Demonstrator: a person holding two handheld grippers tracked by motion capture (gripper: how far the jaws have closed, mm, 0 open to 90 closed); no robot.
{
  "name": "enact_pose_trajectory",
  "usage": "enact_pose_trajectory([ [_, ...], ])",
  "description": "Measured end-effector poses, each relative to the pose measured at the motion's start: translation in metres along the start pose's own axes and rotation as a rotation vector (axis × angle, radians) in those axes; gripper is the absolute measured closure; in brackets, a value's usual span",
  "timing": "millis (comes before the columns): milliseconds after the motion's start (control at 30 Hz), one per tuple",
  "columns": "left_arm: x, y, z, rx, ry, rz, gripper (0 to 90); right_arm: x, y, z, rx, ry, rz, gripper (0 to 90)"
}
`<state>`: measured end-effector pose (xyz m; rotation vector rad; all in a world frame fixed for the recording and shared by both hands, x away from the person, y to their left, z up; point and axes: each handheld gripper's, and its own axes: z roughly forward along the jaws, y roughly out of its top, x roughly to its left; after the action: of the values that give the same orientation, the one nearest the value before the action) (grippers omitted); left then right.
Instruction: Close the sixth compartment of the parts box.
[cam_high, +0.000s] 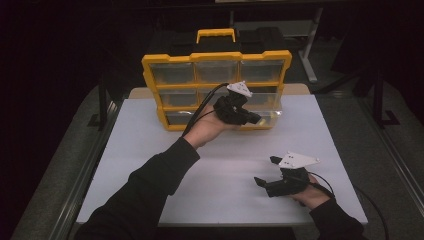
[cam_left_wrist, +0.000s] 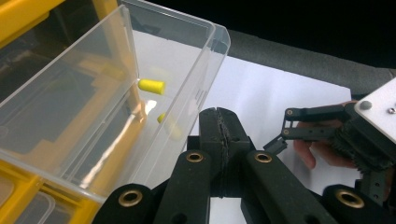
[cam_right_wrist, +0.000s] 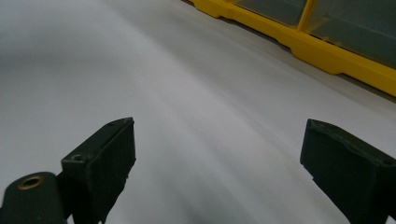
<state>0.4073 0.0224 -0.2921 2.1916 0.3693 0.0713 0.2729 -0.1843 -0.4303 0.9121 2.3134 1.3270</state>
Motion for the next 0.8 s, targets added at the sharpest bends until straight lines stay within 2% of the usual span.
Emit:
enact_pose_trajectory([
  [333, 0.007, 0.003, 0.002, -0.014, 0.021, -0.016, 90.0, 0.000, 0.000, 0.000, 0.000, 0.001, 0.000, 9.5],
  [800, 0.024, 0.011, 0.008, -0.027, 0.078, -0.039, 90.0, 0.000, 0.000, 0.000, -0.003, 0.004, 0.000, 9.5],
])
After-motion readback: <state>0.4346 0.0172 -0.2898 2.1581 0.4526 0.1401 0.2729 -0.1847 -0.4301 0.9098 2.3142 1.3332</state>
